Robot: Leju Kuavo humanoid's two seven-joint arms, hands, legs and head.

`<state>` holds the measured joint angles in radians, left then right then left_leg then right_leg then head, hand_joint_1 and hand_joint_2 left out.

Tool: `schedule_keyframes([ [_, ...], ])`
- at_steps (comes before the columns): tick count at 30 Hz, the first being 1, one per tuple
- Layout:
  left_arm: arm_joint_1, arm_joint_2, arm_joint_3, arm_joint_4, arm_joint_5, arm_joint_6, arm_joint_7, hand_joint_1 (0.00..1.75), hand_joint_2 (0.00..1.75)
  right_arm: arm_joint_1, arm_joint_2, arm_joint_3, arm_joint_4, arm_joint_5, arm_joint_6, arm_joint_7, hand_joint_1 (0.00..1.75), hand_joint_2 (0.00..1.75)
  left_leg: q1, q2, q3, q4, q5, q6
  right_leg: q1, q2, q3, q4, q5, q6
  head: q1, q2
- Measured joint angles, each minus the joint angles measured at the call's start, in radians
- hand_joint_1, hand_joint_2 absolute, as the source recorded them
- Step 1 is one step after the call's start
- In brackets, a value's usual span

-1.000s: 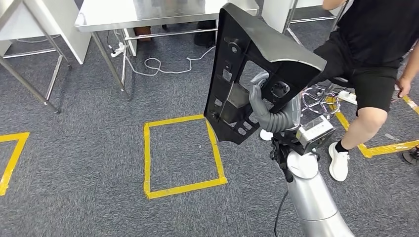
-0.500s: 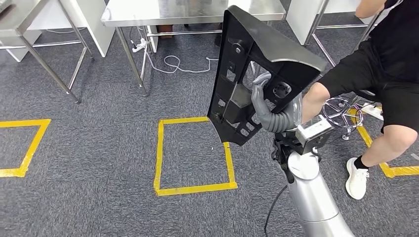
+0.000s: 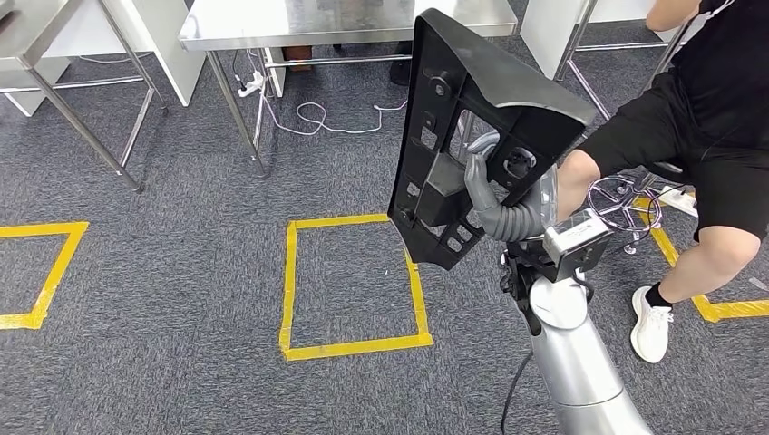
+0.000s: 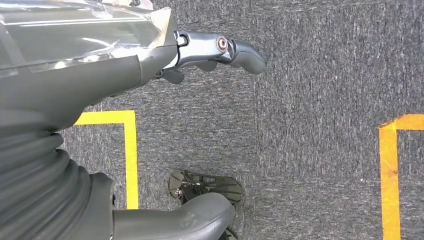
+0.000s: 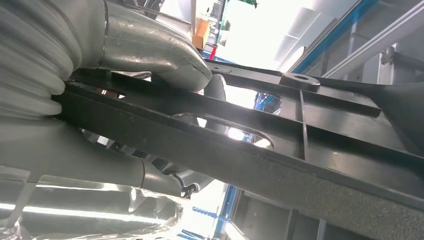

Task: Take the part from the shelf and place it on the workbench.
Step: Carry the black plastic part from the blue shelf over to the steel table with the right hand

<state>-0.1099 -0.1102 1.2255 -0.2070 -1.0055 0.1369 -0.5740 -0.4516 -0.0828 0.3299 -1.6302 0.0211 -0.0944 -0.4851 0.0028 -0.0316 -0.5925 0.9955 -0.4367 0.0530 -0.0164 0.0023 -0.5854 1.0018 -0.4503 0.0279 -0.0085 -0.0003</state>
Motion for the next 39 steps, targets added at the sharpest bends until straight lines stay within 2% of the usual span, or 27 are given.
schedule_keyframes([
  [2,0.000,-0.001,0.000,0.000,-0.001,-0.003,0.000,0.00,1.75,0.000,-0.003,-0.001,-0.001,0.001,-0.002,0.001,1.75,1.75,0.006,0.003,0.019,-0.027,0.010,0.002,0.005,-0.001,-0.011,0.027,-0.014,-0.001,0.002,0.000],
  [3,0.000,-0.002,0.000,0.000,-0.001,-0.004,0.000,0.00,1.75,0.000,-0.005,-0.002,-0.001,0.002,-0.003,0.001,1.75,1.75,0.009,0.005,0.028,-0.037,0.015,0.002,0.006,-0.001,-0.032,0.070,-0.033,-0.004,0.004,0.000],
  [5,-0.001,-0.002,0.000,0.000,-0.001,-0.006,0.001,0.00,1.75,0.002,-0.009,-0.002,-0.001,0.002,-0.005,0.001,1.75,1.75,0.008,0.006,0.032,-0.040,0.014,0.003,0.003,-0.001,-0.100,0.201,-0.083,-0.007,0.005,0.000],
  [6,-0.001,-0.002,0.000,0.000,-0.001,-0.006,0.001,0.00,1.75,0.005,-0.010,-0.003,0.000,0.002,-0.006,0.001,1.75,1.75,0.008,0.006,0.033,-0.039,0.013,0.002,0.001,-0.001,-0.130,0.253,-0.098,-0.004,0.005,0.000],
  [7,0.000,-0.002,0.000,0.000,-0.001,-0.006,0.001,0.00,1.75,0.007,-0.011,-0.003,0.001,0.002,-0.006,0.001,1.75,1.75,0.008,0.006,0.034,-0.038,0.010,0.000,-0.001,-0.001,-0.145,0.274,-0.099,0.004,0.005,0.000],
  [8,0.000,-0.002,0.000,0.000,-0.001,-0.007,0.001,0.00,1.75,0.008,-0.012,-0.003,0.002,0.002,-0.007,0.001,1.75,1.75,0.008,0.005,0.036,-0.037,0.008,-0.003,-0.003,-0.001,-0.138,0.254,-0.083,0.015,0.006,0.000],
  [10,0.001,-0.003,0.000,0.000,-0.001,-0.007,0.001,0.00,1.75,0.007,-0.013,-0.002,0.003,0.003,-0.007,0.001,1.75,1.75,0.010,0.002,0.039,-0.028,-0.002,-0.014,-0.012,-0.002,-0.077,0.121,-0.025,0.036,0.006,0.000],
  [11,0.001,-0.002,0.000,0.000,0.000,-0.007,0.002,0.00,1.75,0.006,-0.012,-0.002,0.003,0.003,-0.007,0.001,1.75,1.75,0.009,0.001,0.037,-0.020,-0.011,-0.022,-0.014,-0.001,-0.046,0.060,-0.003,0.037,0.007,0.000],
  [13,0.000,-0.001,0.000,0.000,0.002,-0.007,0.001,0.00,1.75,0.005,-0.011,0.000,0.004,0.006,-0.008,0.001,1.75,1.75,0.006,0.000,0.033,-0.007,-0.024,-0.034,-0.013,0.001,-0.016,0.005,0.012,0.020,0.007,0.000],
  [15,0.000,0.000,0.000,0.000,0.002,-0.007,0.000,0.00,1.75,0.005,-0.010,0.000,0.004,0.009,-0.008,0.001,1.75,1.75,0.008,-0.001,0.034,-0.005,-0.030,-0.042,-0.011,0.001,-0.013,0.007,0.009,-0.001,0.005,0.000],
  [17,0.000,-0.001,0.000,0.001,0.002,-0.007,-0.001,0.00,1.75,0.003,-0.010,0.000,0.004,0.012,-0.009,0.001,1.75,1.75,0.012,0.008,0.024,0.025,-0.049,-0.050,-0.014,0.001,-0.006,0.005,0.005,-0.017,0.003,0.000],
  [18,-0.001,0.000,0.000,0.001,0.002,-0.007,-0.001,0.00,1.75,0.002,-0.009,0.000,0.004,0.012,-0.009,0.001,1.75,1.75,0.013,0.015,0.004,0.070,-0.071,-0.055,-0.015,0.000,-0.001,0.005,0.002,-0.023,0.002,0.000],
  [20,-0.001,0.000,0.000,0.001,0.002,-0.007,-0.001,0.00,1.75,0.000,-0.009,0.000,0.004,0.013,-0.009,0.001,1.75,1.75,0.015,0.026,-0.071,0.208,-0.128,-0.063,-0.011,-0.002,0.006,0.005,-0.004,-0.035,0.000,0.000],
  [21,-0.001,0.000,-0.001,0.001,0.002,-0.007,-0.001,0.00,1.75,0.000,-0.009,0.000,0.005,0.013,-0.009,0.001,1.75,1.75,0.015,0.027,-0.110,0.270,-0.145,-0.064,-0.009,-0.003,0.009,0.005,-0.007,-0.038,0.000,0.000],
  [22,0.000,0.000,-0.001,0.001,0.002,-0.007,-0.001,0.00,1.75,0.001,-0.009,0.000,0.006,0.013,-0.009,0.001,1.75,1.75,0.015,0.028,-0.137,0.301,-0.143,-0.063,-0.007,-0.002,0.012,0.005,-0.011,-0.040,0.000,0.000],
  [23,0.000,0.000,-0.001,0.001,0.002,-0.007,-0.001,0.00,1.75,0.001,-0.009,0.000,0.006,0.013,-0.009,0.001,1.75,1.75,0.015,0.028,-0.143,0.291,-0.118,-0.059,-0.005,-0.002,0.017,0.005,-0.015,-0.040,0.000,0.000],
  [24,0.000,0.001,0.000,0.001,0.002,-0.007,-0.001,0.00,1.75,0.001,-0.008,0.001,0.007,0.013,-0.009,0.001,1.75,1.75,0.014,0.028,-0.129,0.242,-0.077,-0.053,-0.003,-0.002,0.023,0.005,-0.019,-0.040,0.000,0.000],
  [25,0.000,0.001,0.000,0.001,0.002,-0.007,-0.001,0.00,1.75,0.000,-0.007,0.001,0.007,0.013,-0.009,0.001,1.75,1.75,0.012,0.029,-0.100,0.167,-0.029,-0.044,-0.002,-0.002,0.031,0.004,-0.024,-0.039,0.000,0.000],
  [27,-0.001,0.003,0.000,0.000,0.003,-0.007,-0.001,0.00,1.75,-0.001,-0.004,0.001,0.007,0.014,-0.009,0.001,1.75,1.75,0.004,0.032,-0.048,0.047,0.022,-0.025,0.004,-0.002,0.041,0.003,-0.034,-0.034,0.001,0.000],
  [28,-0.002,0.004,0.000,0.000,0.004,-0.007,-0.001,0.00,1.75,-0.002,-0.002,0.001,0.008,0.014,-0.009,0.001,1.75,1.75,0.000,0.033,-0.036,0.021,0.026,-0.018,0.004,-0.002,0.043,0.002,-0.037,-0.029,0.001,0.000],
  [30,-0.002,0.004,-0.001,0.000,0.006,-0.007,0.000,0.00,1.75,-0.004,-0.001,0.001,0.008,0.015,-0.009,0.001,1.75,1.75,-0.006,0.032,-0.031,0.011,0.018,-0.010,0.004,-0.004,0.046,-0.005,-0.042,-0.018,0.001,0.000],
  [32,-0.001,0.004,-0.001,0.000,0.008,-0.006,0.000,0.00,1.75,-0.007,0.000,0.002,0.009,0.015,-0.009,0.001,1.75,1.75,-0.002,0.029,-0.013,-0.009,0.021,-0.004,0.006,-0.006,0.042,0.007,-0.051,-0.011,0.002,0.000],
  [34,-0.001,0.004,-0.001,0.001,0.008,-0.006,0.001,0.00,1.75,-0.010,0.000,0.004,0.010,0.016,-0.009,0.000,1.75,1.75,0.002,0.028,0.006,-0.025,0.021,0.002,0.006,-0.005,-0.007,0.098,-0.083,-0.014,0.004,0.000],
  [36,-0.002,0.004,-0.001,0.001,0.008,-0.005,0.002,0.00,1.75,-0.010,0.000,0.006,0.012,0.016,-0.009,0.000,1.75,1.75,0.000,0.026,0.015,-0.026,0.012,0.006,0.004,-0.004,-0.091,0.237,-0.124,-0.016,0.005,0.000],
  [37,-0.002,0.004,-0.001,0.001,0.008,-0.005,0.003,0.00,1.75,-0.008,0.000,0.008,0.014,0.016,-0.009,0.000,1.75,1.75,0.000,0.024,0.020,-0.026,0.006,0.006,0.004,-0.004,-0.123,0.278,-0.128,-0.010,0.006,0.000],
  [38,-0.001,0.004,0.000,0.001,0.008,-0.005,0.003,0.00,1.75,-0.007,-0.001,0.009,0.016,0.016,-0.010,0.000,1.75,1.75,0.000,0.021,0.027,-0.025,0.000,0.005,0.003,-0.004,-0.136,0.282,-0.115,-0.001,0.006,0.000],
  [39,0.000,0.004,0.000,0.001,0.008,-0.005,0.004,0.00,1.75,-0.006,-0.001,0.010,0.018,0.016,-0.010,0.000,1.75,1.75,0.000,0.018,0.035,-0.023,-0.008,0.002,0.002,-0.004,-0.127,0.242,-0.084,0.011,0.006,0.000],
])
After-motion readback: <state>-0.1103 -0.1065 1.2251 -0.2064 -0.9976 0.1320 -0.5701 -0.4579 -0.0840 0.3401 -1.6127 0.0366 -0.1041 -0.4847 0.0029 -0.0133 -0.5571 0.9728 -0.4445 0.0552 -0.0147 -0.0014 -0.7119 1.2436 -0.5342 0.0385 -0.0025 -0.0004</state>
